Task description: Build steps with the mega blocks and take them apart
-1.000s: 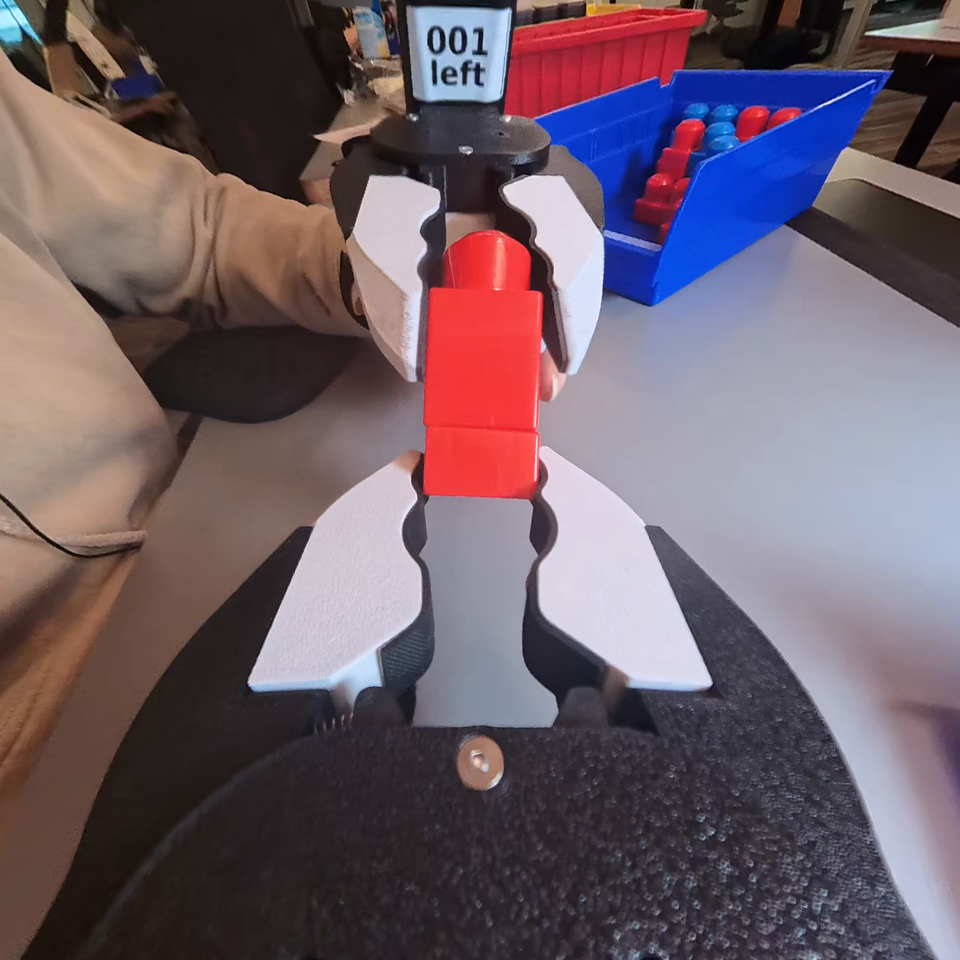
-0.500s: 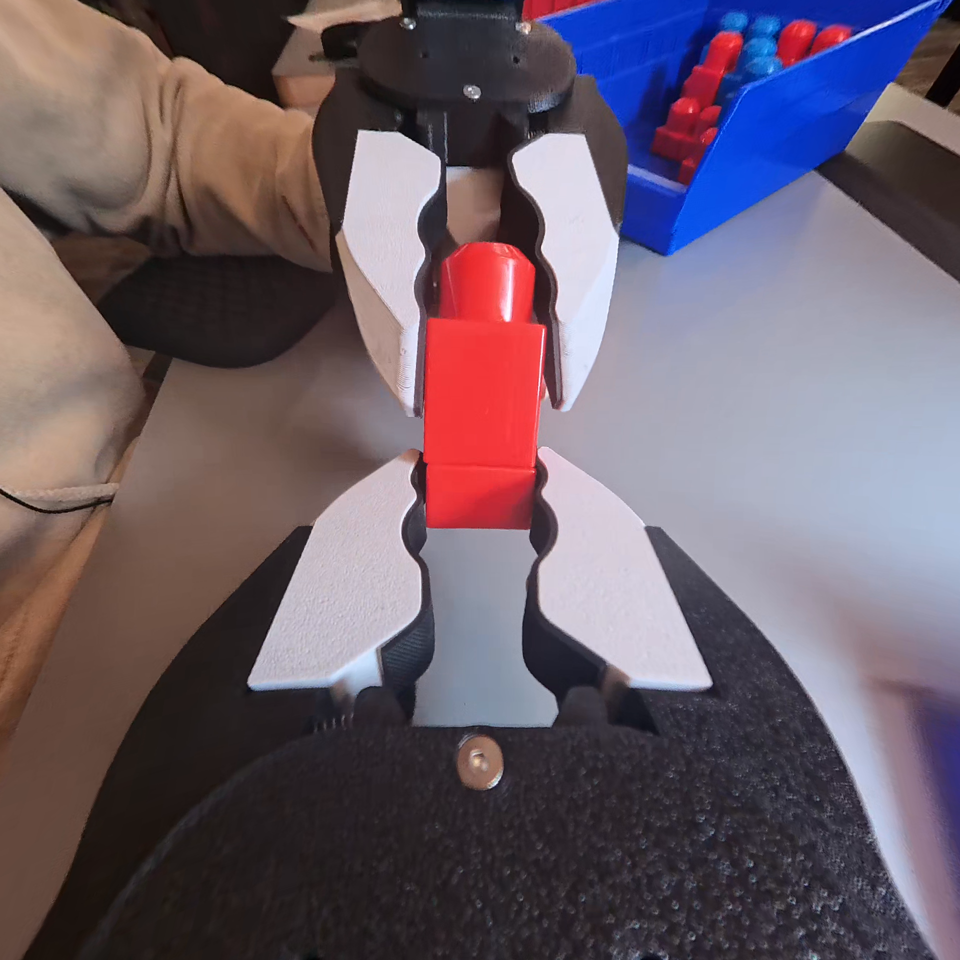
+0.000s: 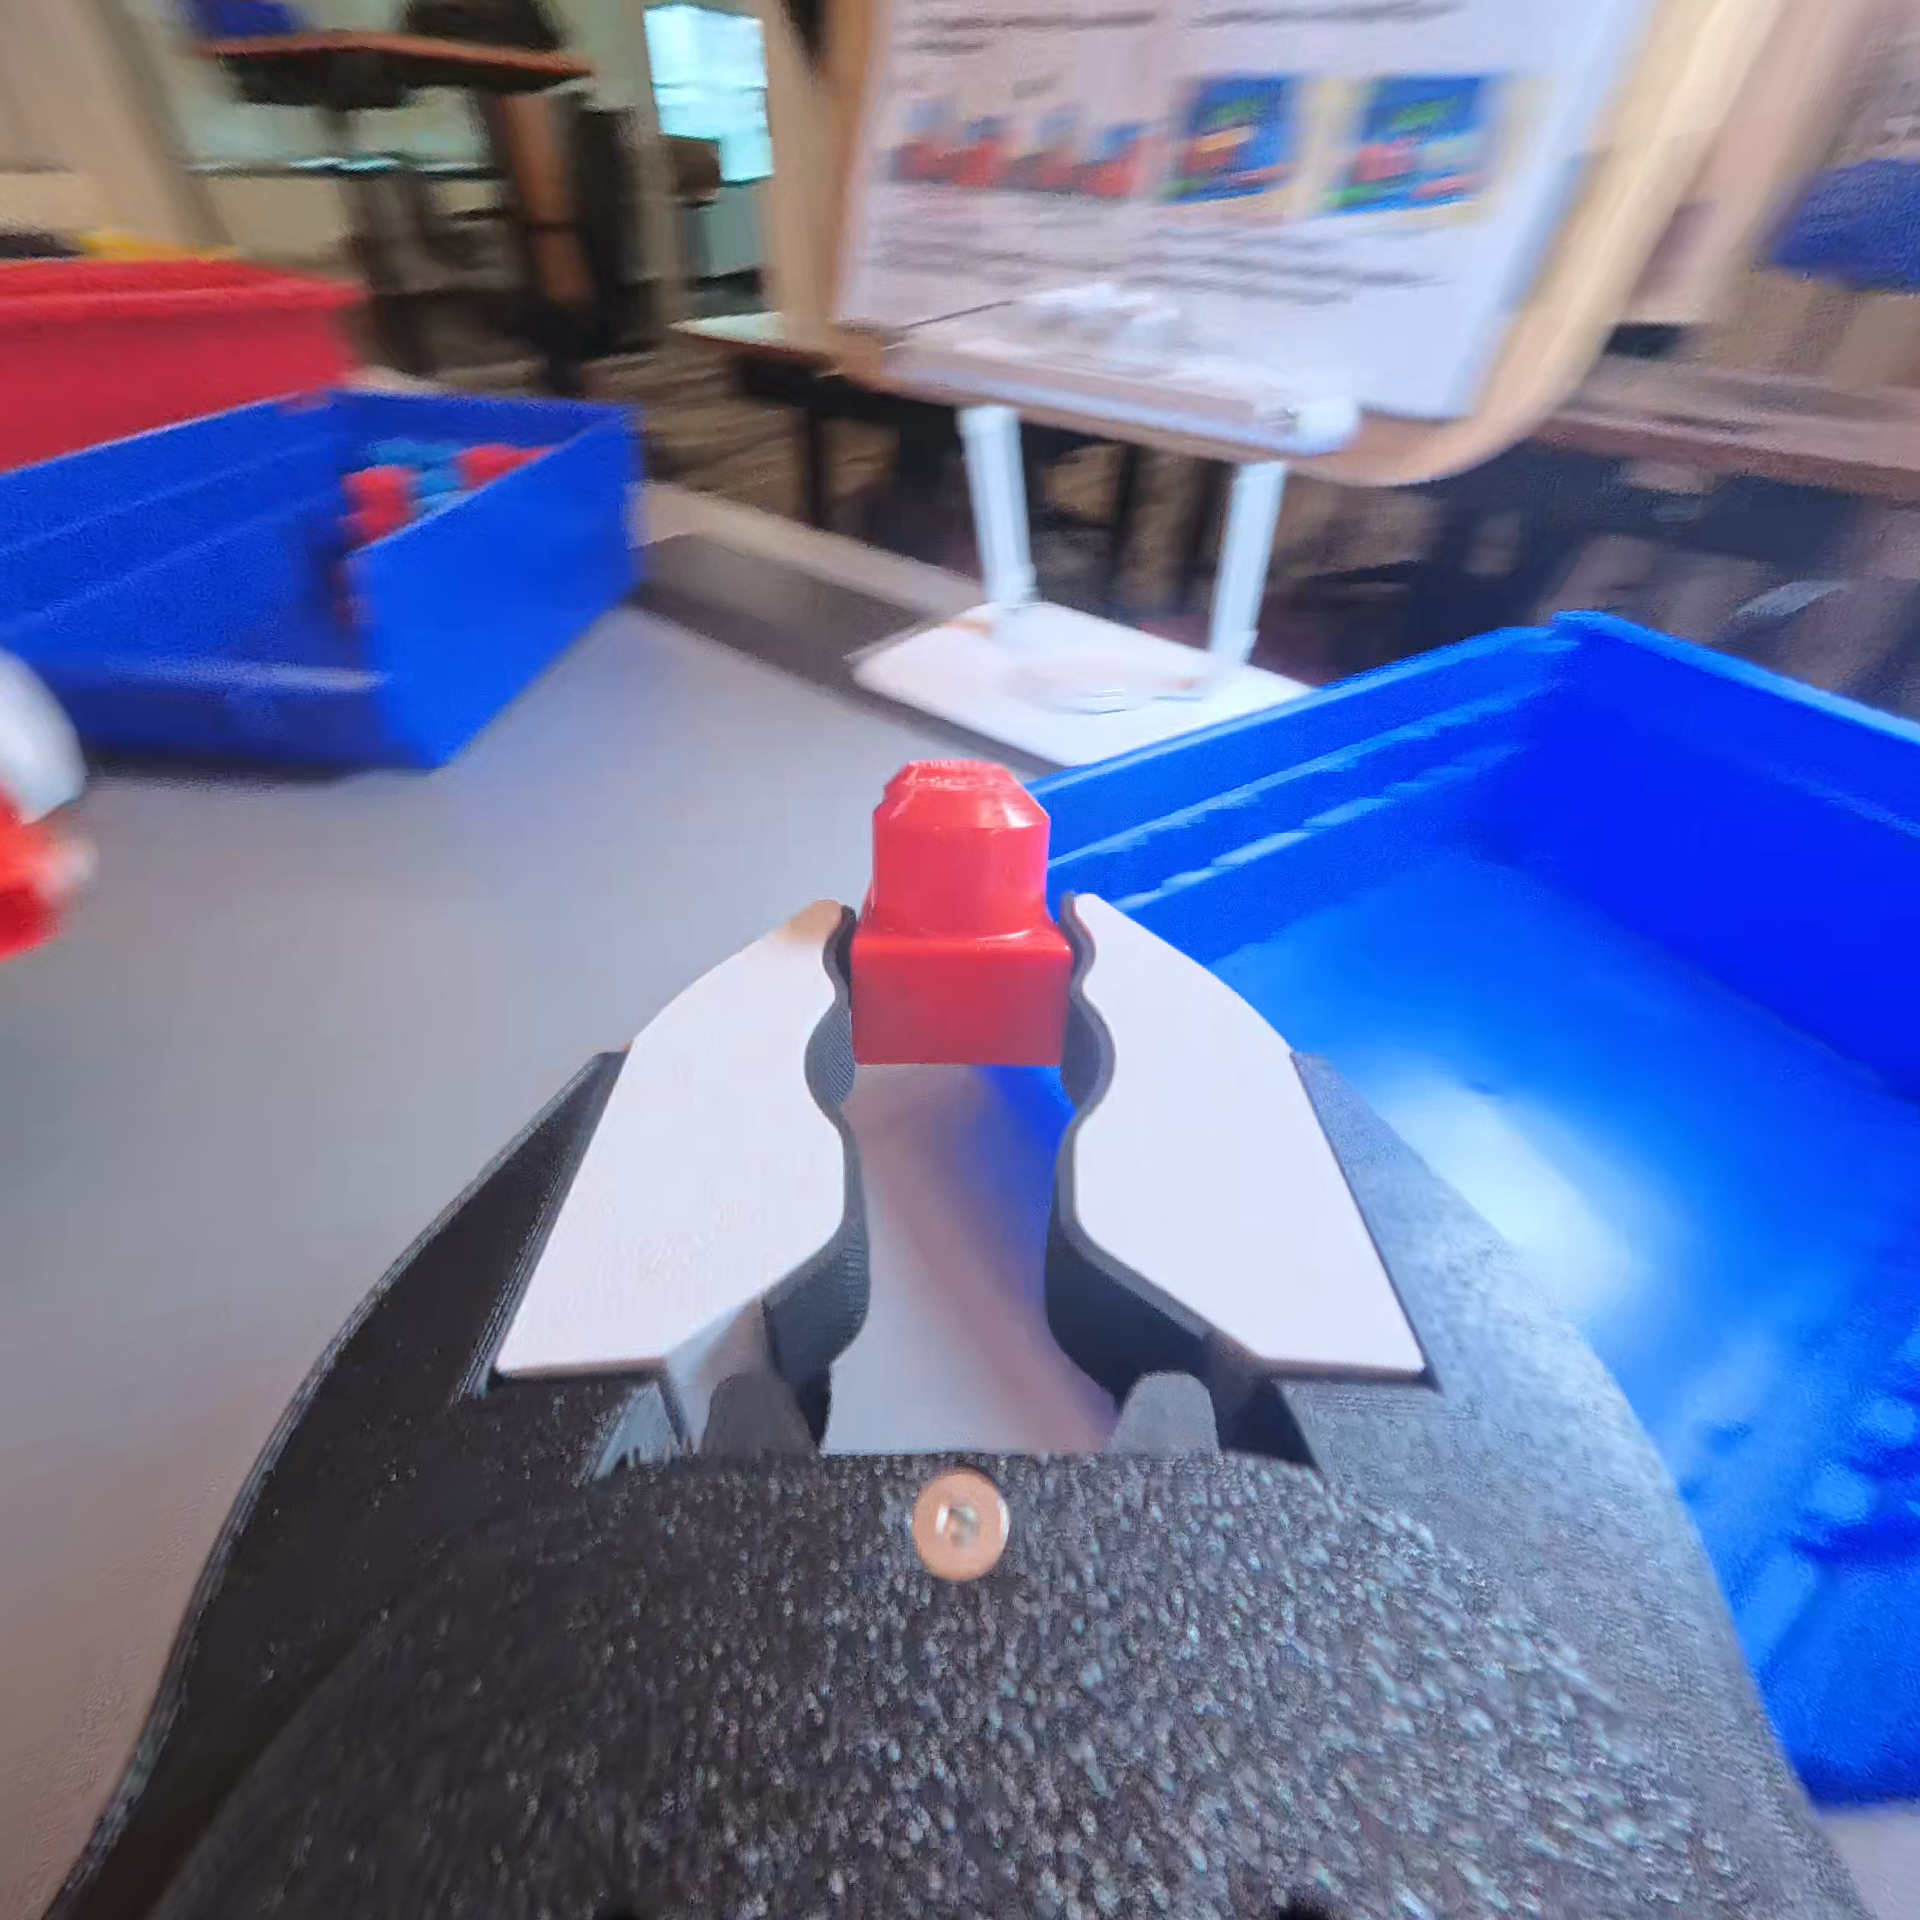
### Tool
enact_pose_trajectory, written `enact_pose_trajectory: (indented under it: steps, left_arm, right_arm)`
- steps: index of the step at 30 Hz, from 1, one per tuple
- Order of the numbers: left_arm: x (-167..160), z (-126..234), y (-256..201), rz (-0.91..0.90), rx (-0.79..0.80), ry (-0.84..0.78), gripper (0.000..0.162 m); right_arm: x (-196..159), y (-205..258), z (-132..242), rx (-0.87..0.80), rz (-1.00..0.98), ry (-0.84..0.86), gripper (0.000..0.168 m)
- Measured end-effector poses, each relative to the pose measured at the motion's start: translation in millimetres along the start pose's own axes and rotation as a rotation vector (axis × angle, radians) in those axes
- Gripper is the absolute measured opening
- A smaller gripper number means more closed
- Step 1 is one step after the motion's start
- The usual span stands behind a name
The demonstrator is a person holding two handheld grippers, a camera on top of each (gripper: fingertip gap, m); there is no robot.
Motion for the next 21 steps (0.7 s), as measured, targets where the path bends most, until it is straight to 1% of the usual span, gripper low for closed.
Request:
enact_pose_trajectory:
  steps: [3,5,7,9,11,14,16,18,20,21]
  left_arm:
    - [-13.5,7.3,0.8,0.006,0.033,0.014,0.037]
    - [-16.9,9.0,5.8,0.034,0.050,0.002,0.037]
    - [-19.5,8.8,10.6,0.068,0.057,-0.008,0.037]
    - [-21.8,9.2,12.2,0.080,0.059,-0.010,0.037]
    - [-22.8,10.2,11.9,0.058,0.066,-0.004,0.037]
    - [-23.8,11.3,11.6,0.000,0.085,0.013,0.037]
    - [-24.4,10.9,11.6,-0.005,0.085,0.016,0.037]
    - [-25.1,10.1,10.6,-0.008,0.076,0.020,0.037]
    - [-26.6,8.7,10.0,-0.020,0.071,0.036,0.037]
    - [-27.8,7.9,9.8,-0.024,0.068,0.044,0.037]
  right_arm:
    - [14.7,-39.1,-9.4,-0.254,-0.034,-0.008,0.036]
    - [20.8,-64.3,-30.8,-0.376,-0.008,0.047,0.037]
    - [21.0,-92.2,-62.1,-0.463,0.006,0.106,0.037]
    - [15.5,-122.4,-96.2,-0.494,-0.009,0.184,0.037]
    - [10.2,-150.4,-124.0,-0.502,-0.026,0.222,0.037]
    - [3.2,-180.9,-150.7,-0.487,-0.069,0.205,0.037]
    - [-7.7,-193.8,-161.9,-0.468,-0.104,0.241,0.037]
    - [-21.4,-200.6,-168.2,-0.463,-0.110,0.363,0.038]
    - [-31.8,-201.9,-168.8,-0.497,-0.100,0.506,0.044]
    - [-34.6,-200.7,-168.3,-0.512,-0.088,0.576,0.050]
Point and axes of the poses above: each gripper's, where its closed fingertips meet, z back along the fingers, x out of its top, y = z × x across the jaws, the point moved 10 cm from there along z, back along the fingers, and after that the axes turned 3 degrees about -y, right-handed, at the moved point
